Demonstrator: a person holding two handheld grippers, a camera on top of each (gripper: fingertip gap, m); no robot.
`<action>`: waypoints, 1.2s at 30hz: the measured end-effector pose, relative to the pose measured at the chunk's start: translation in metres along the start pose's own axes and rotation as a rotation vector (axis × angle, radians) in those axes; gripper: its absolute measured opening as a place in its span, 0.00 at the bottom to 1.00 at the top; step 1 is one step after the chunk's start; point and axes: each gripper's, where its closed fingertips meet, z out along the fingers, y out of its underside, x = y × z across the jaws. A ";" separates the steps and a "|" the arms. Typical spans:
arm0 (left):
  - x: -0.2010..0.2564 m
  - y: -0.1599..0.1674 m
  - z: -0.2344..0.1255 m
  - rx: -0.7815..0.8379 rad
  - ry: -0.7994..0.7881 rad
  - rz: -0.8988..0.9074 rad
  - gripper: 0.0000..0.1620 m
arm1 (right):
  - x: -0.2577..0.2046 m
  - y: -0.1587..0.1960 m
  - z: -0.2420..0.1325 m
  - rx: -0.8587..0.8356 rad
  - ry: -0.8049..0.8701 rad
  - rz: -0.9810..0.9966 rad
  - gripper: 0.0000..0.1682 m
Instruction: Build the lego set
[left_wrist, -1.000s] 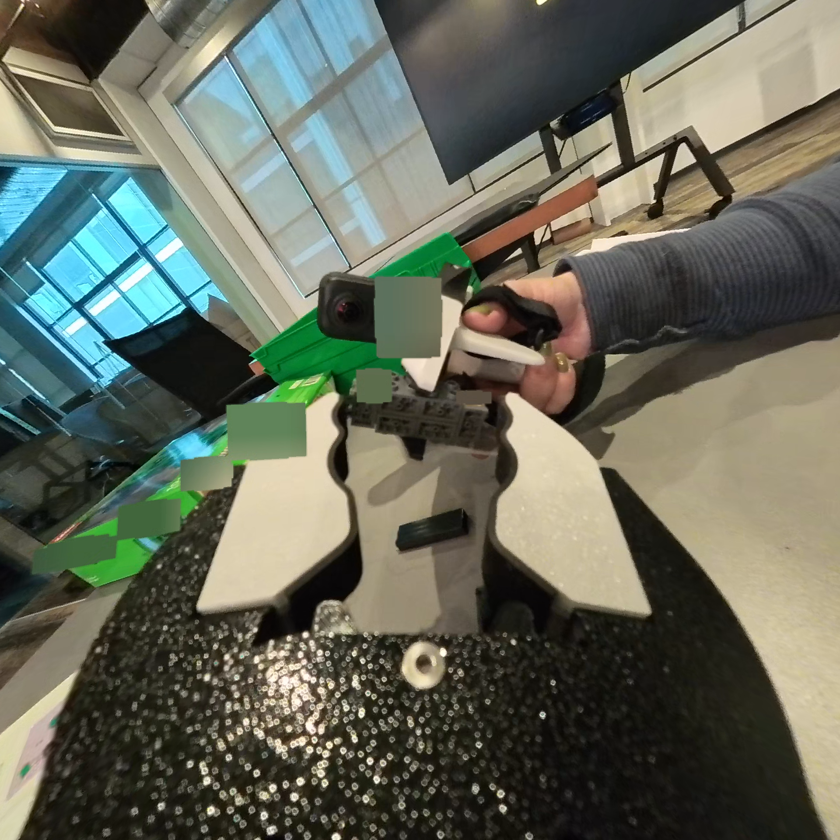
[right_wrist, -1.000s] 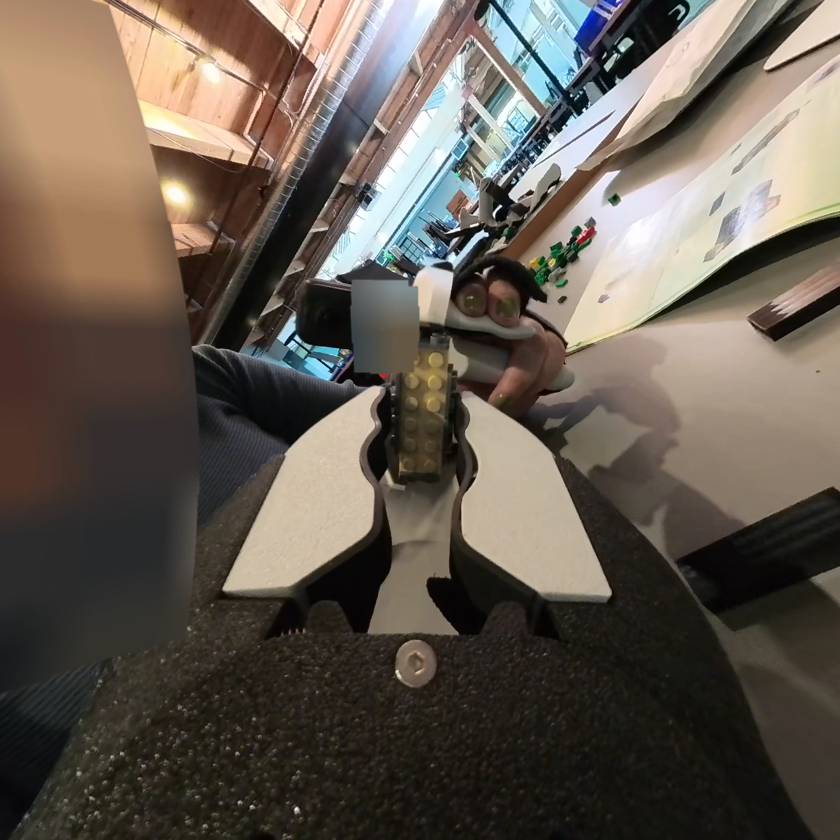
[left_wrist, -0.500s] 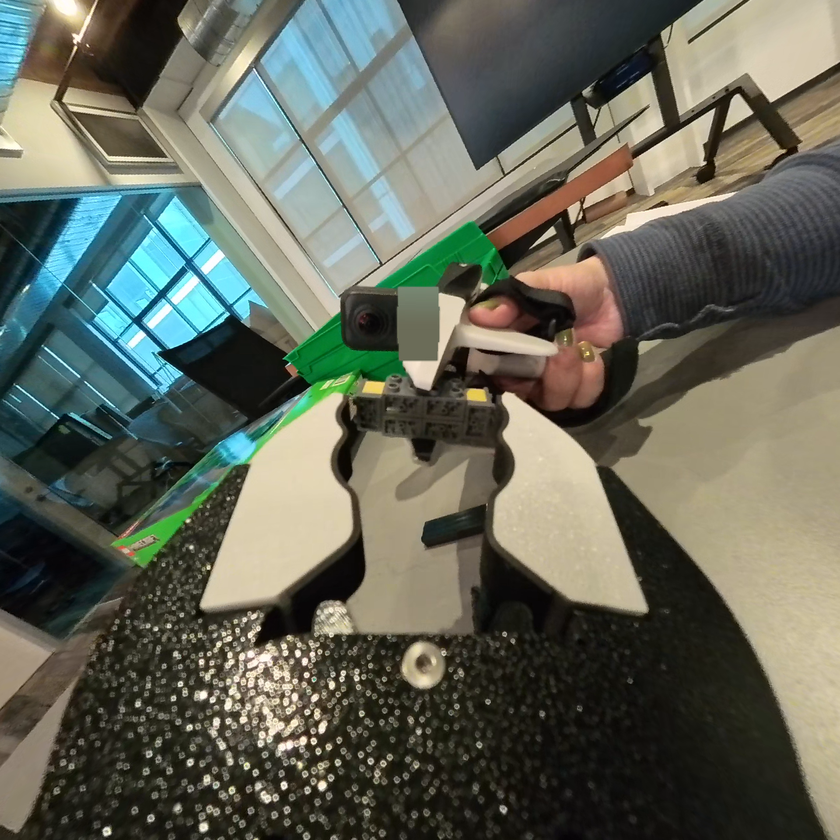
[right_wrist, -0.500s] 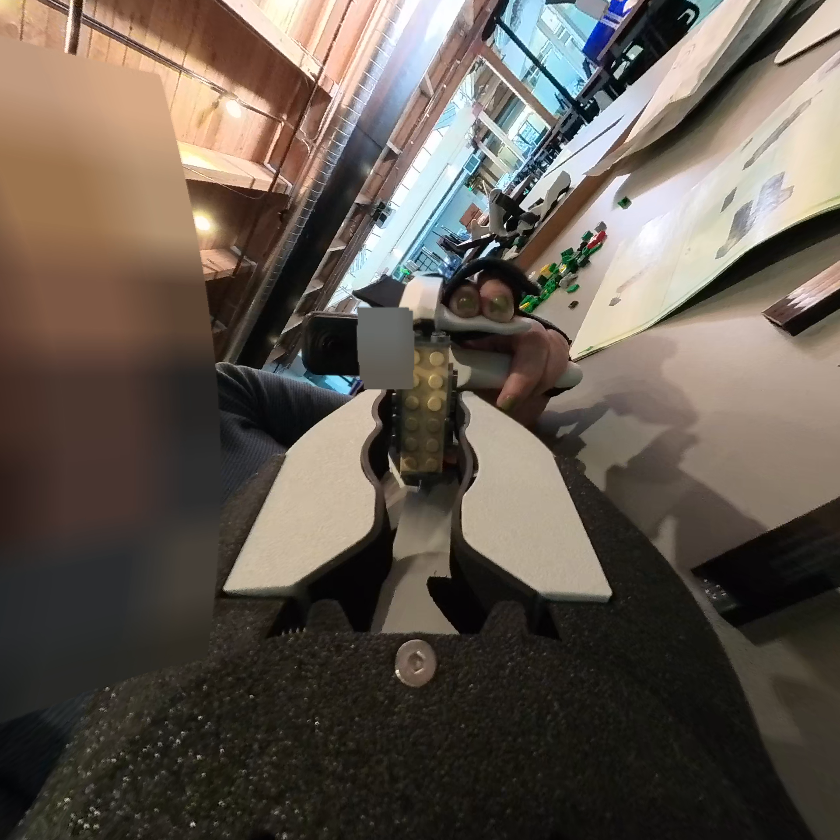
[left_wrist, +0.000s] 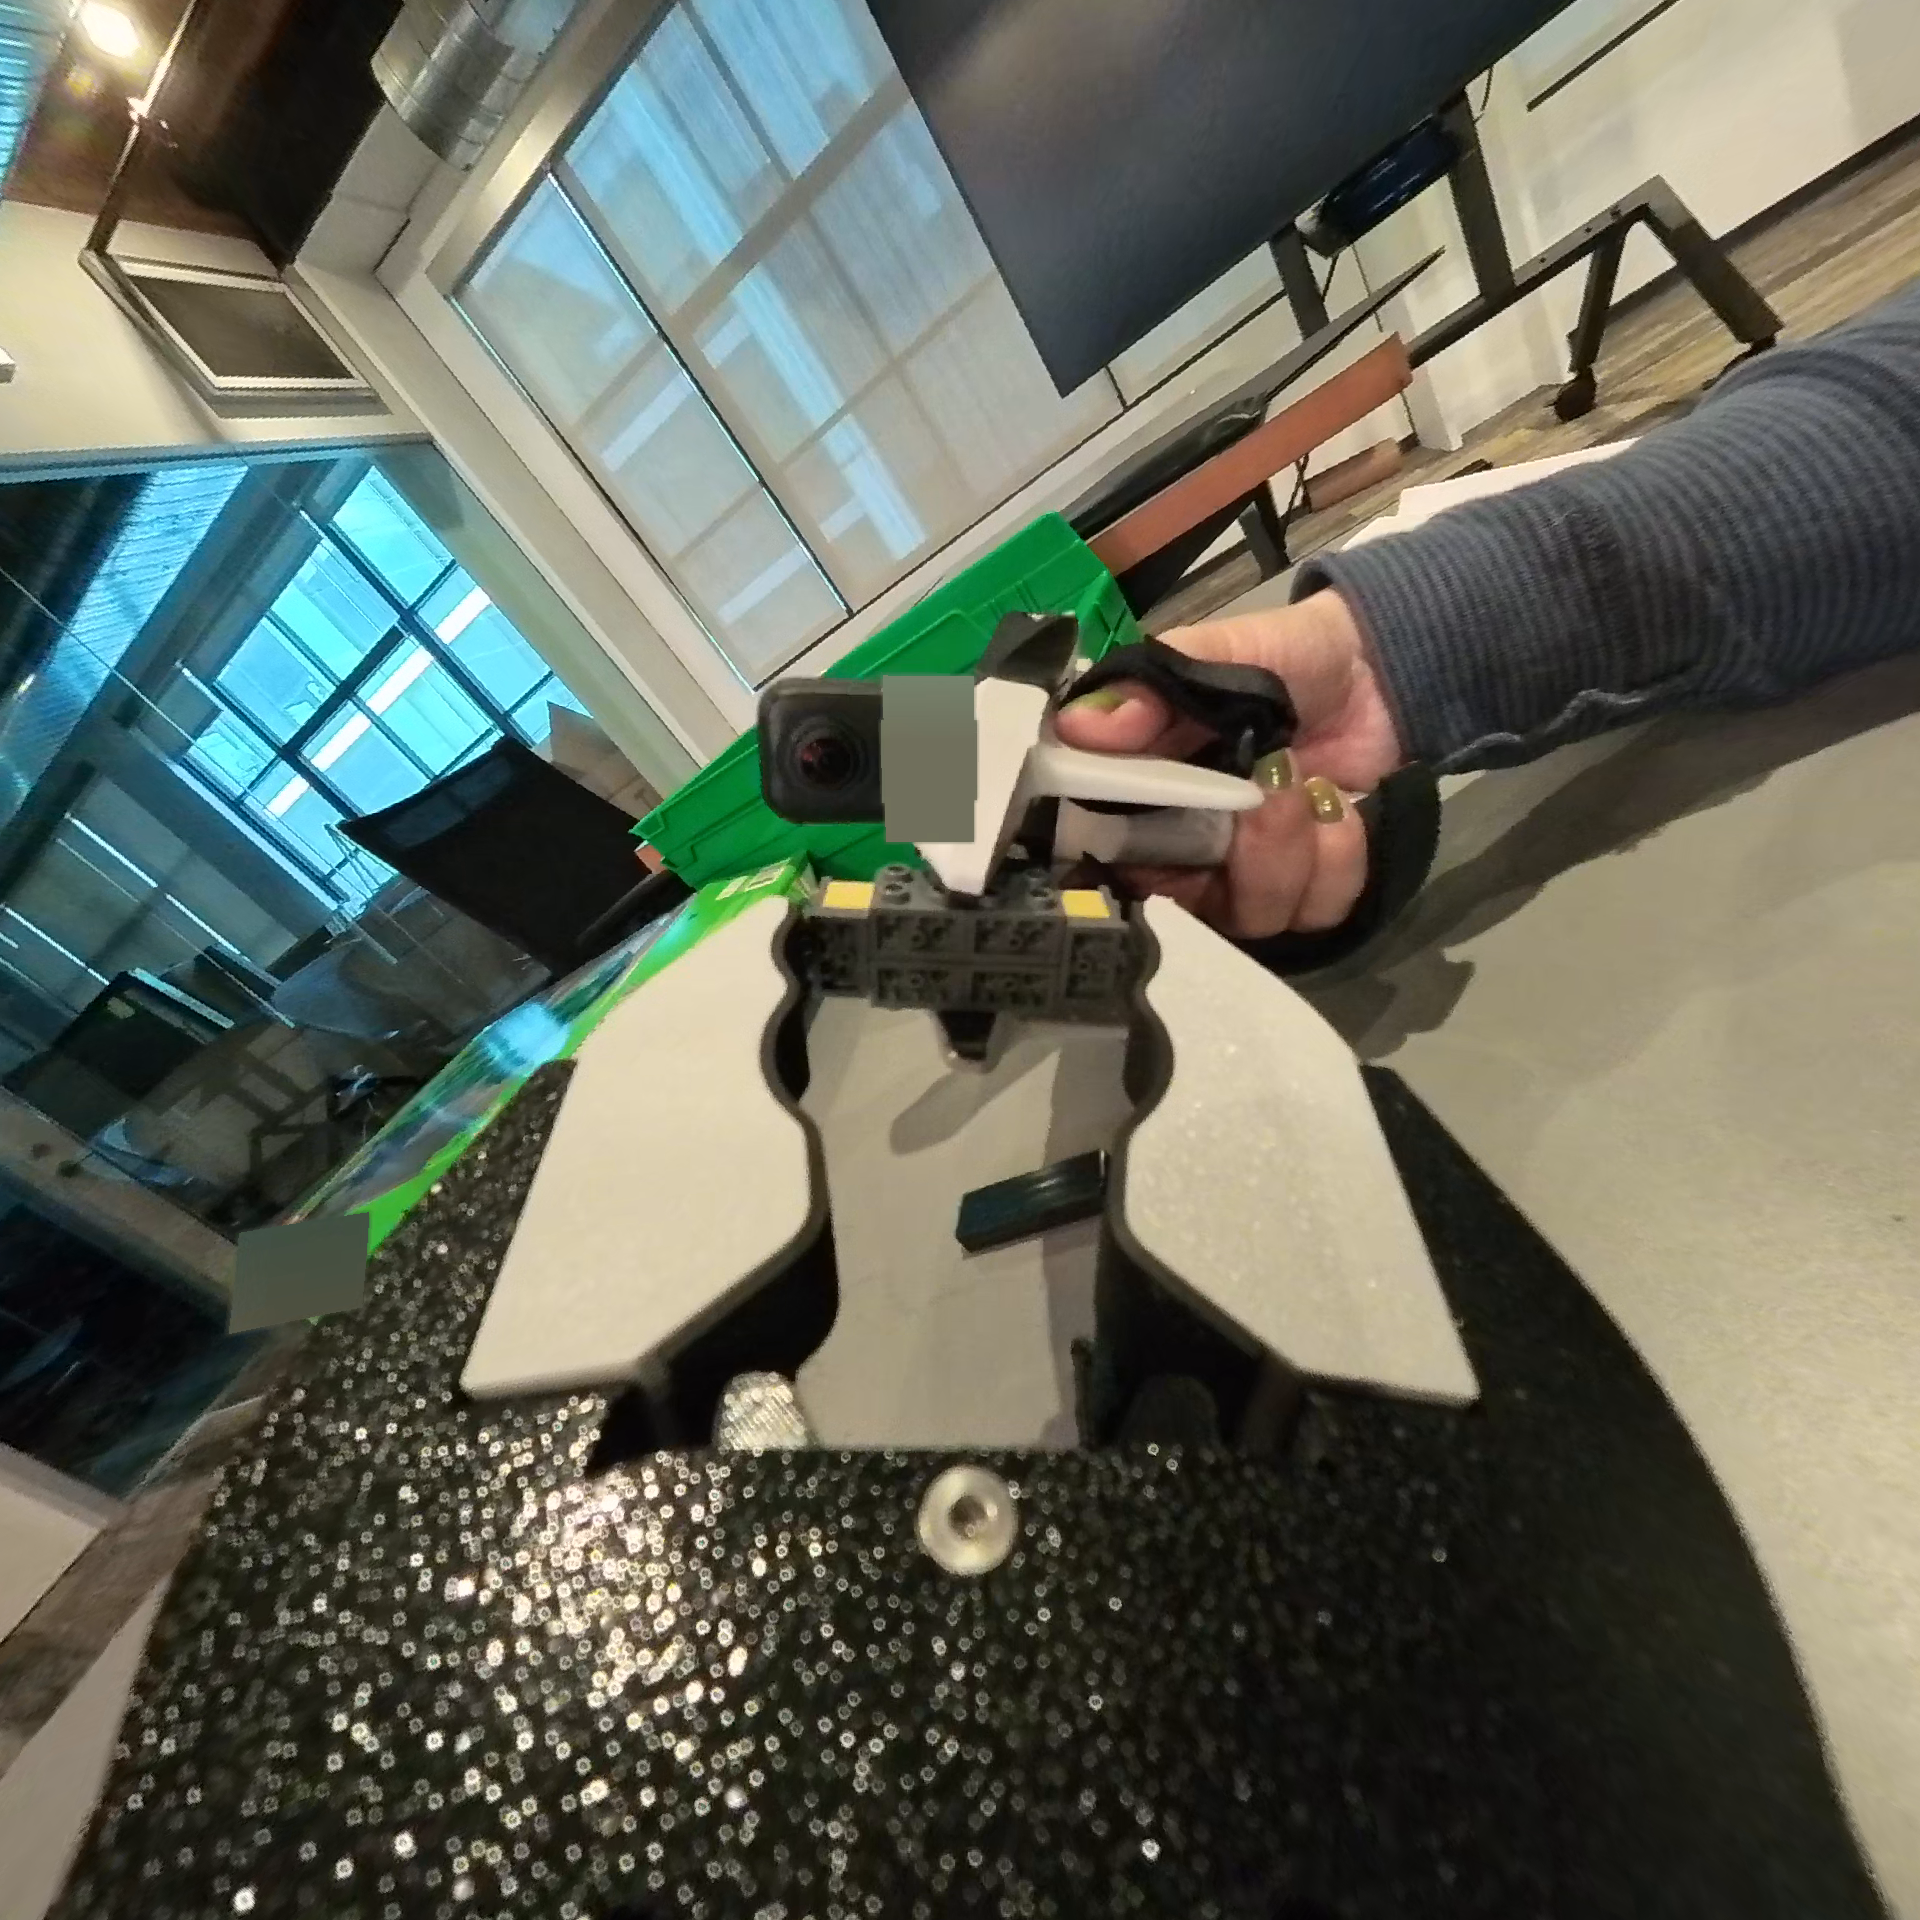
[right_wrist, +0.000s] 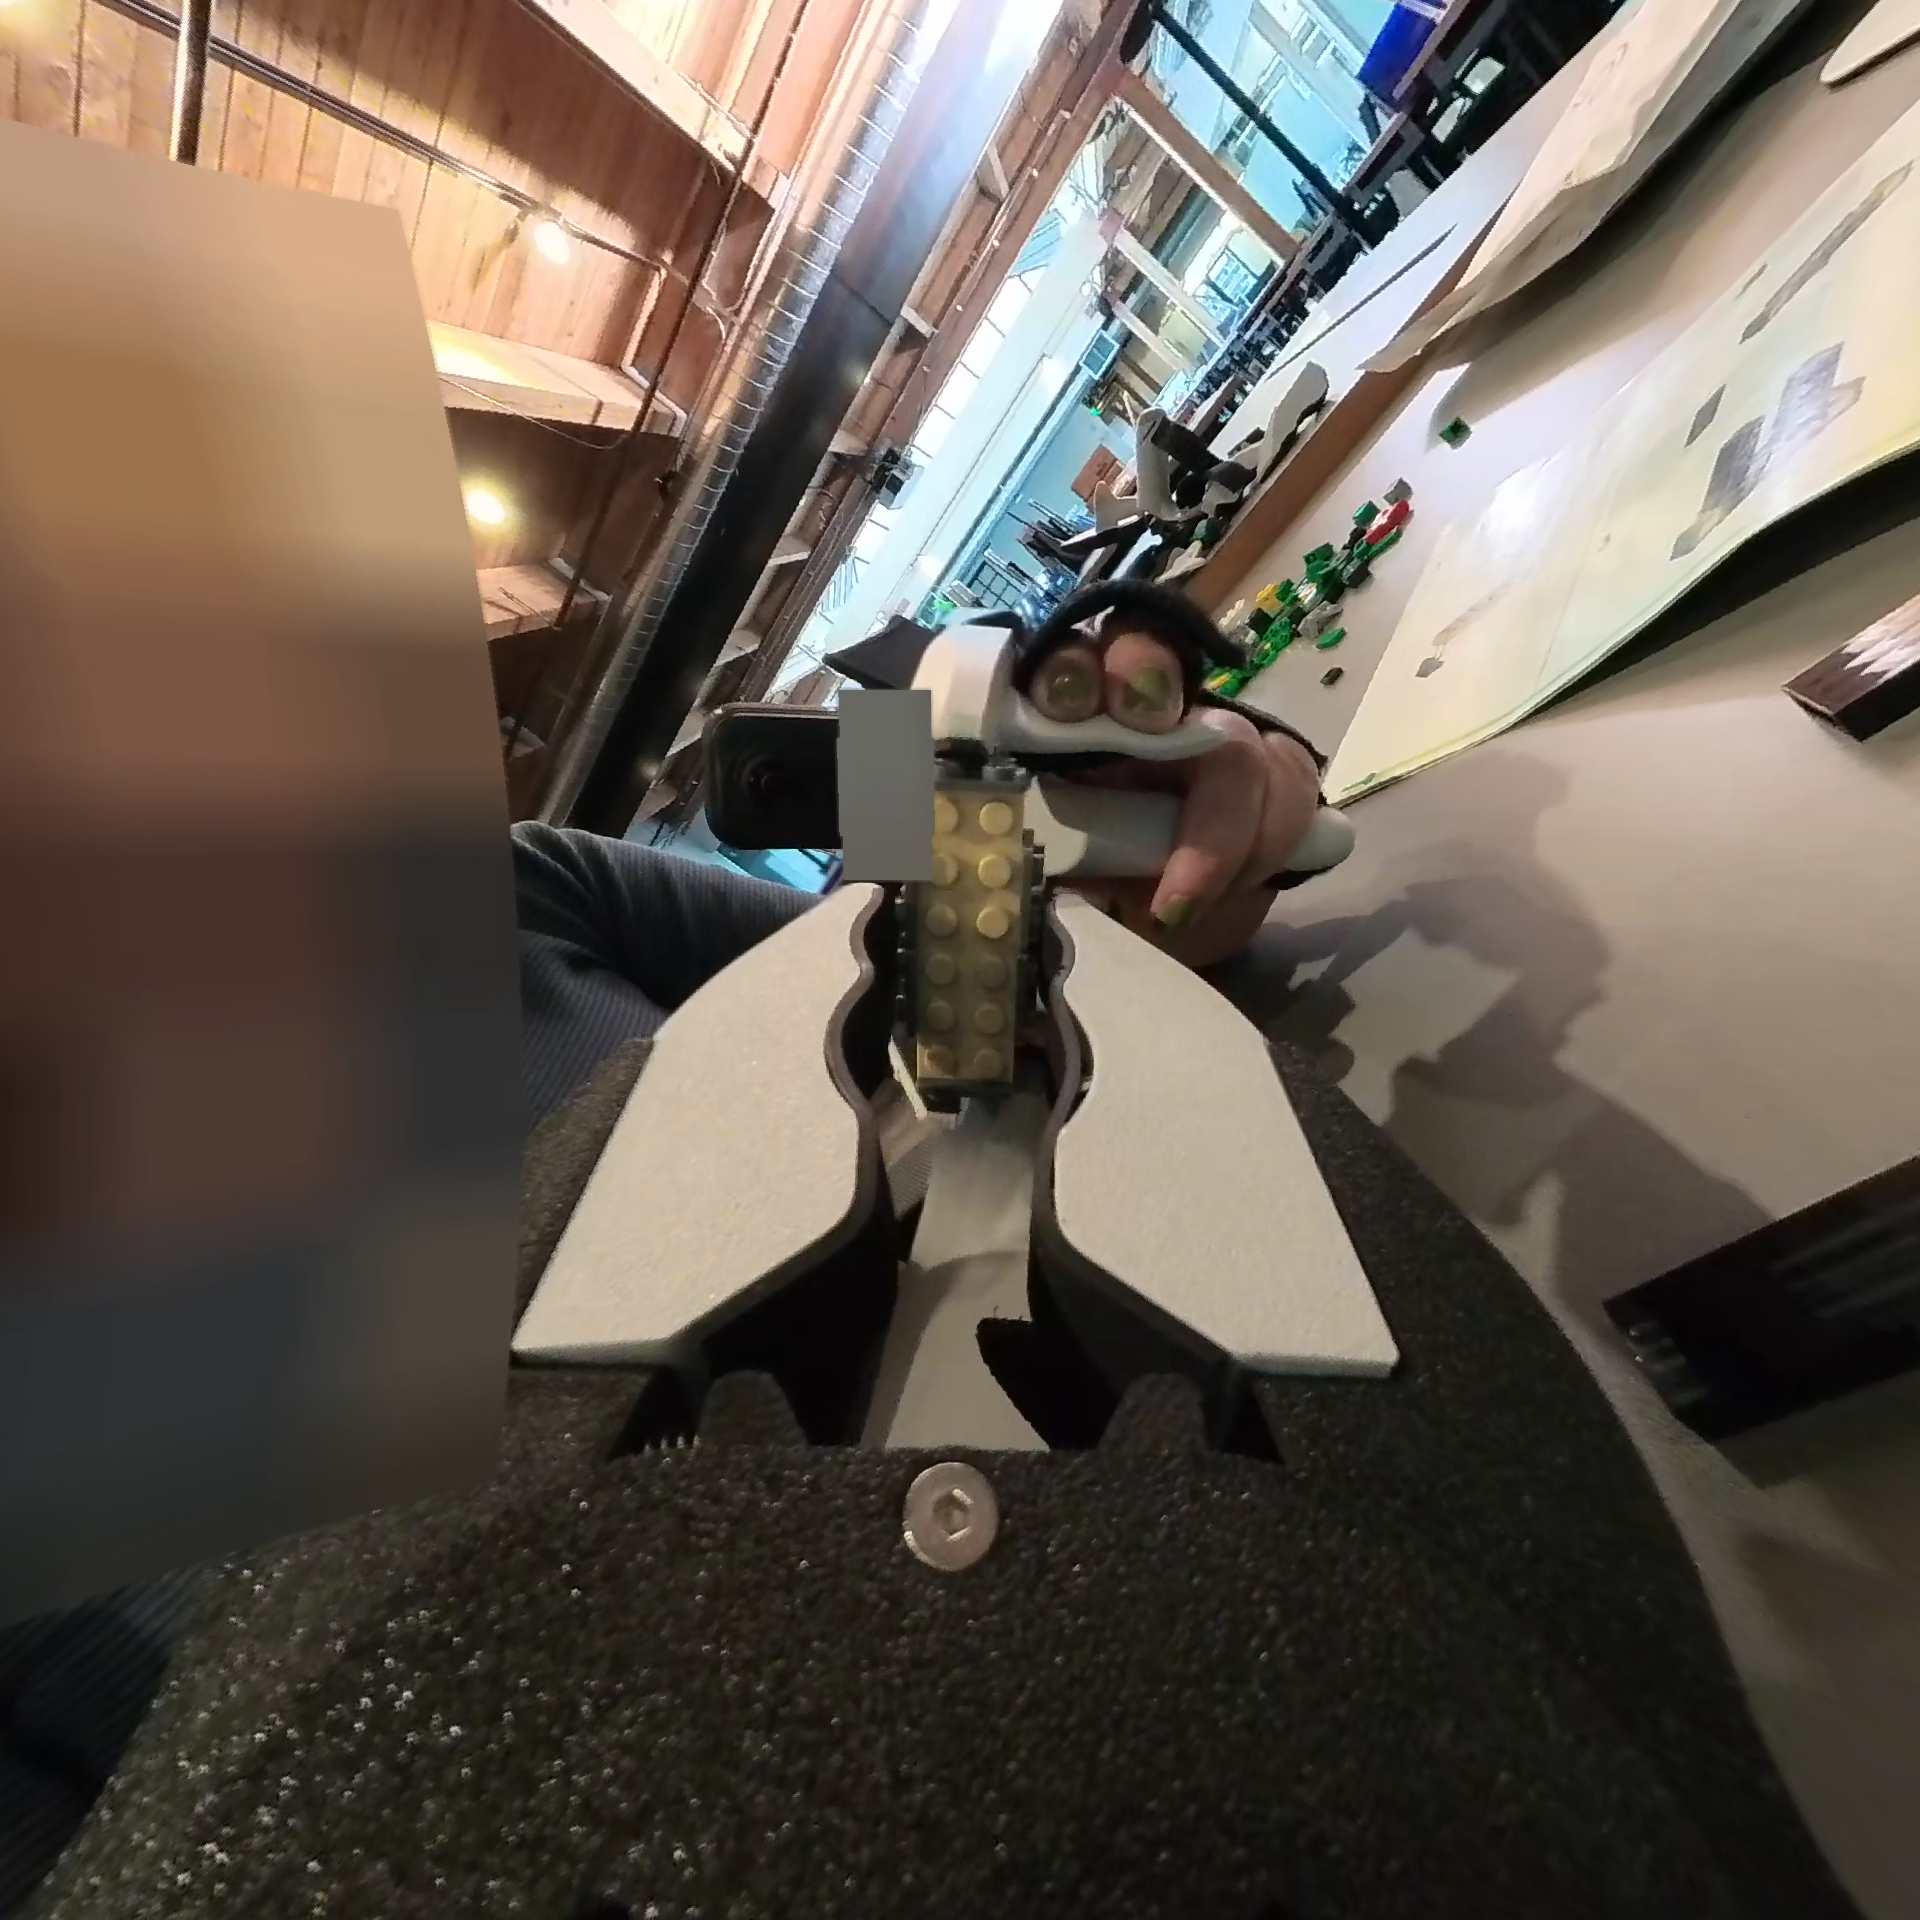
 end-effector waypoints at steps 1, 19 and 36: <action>0.000 0.000 0.000 -0.001 -0.001 0.005 0.36 | -0.001 0.000 0.000 0.002 -0.005 0.002 0.15; 0.003 0.001 -0.001 0.006 0.035 0.000 0.36 | 0.001 0.003 0.000 -0.016 0.000 0.023 0.15; 0.003 0.003 0.001 0.009 0.023 -0.016 0.38 | 0.001 0.003 0.000 -0.016 -0.006 0.034 0.15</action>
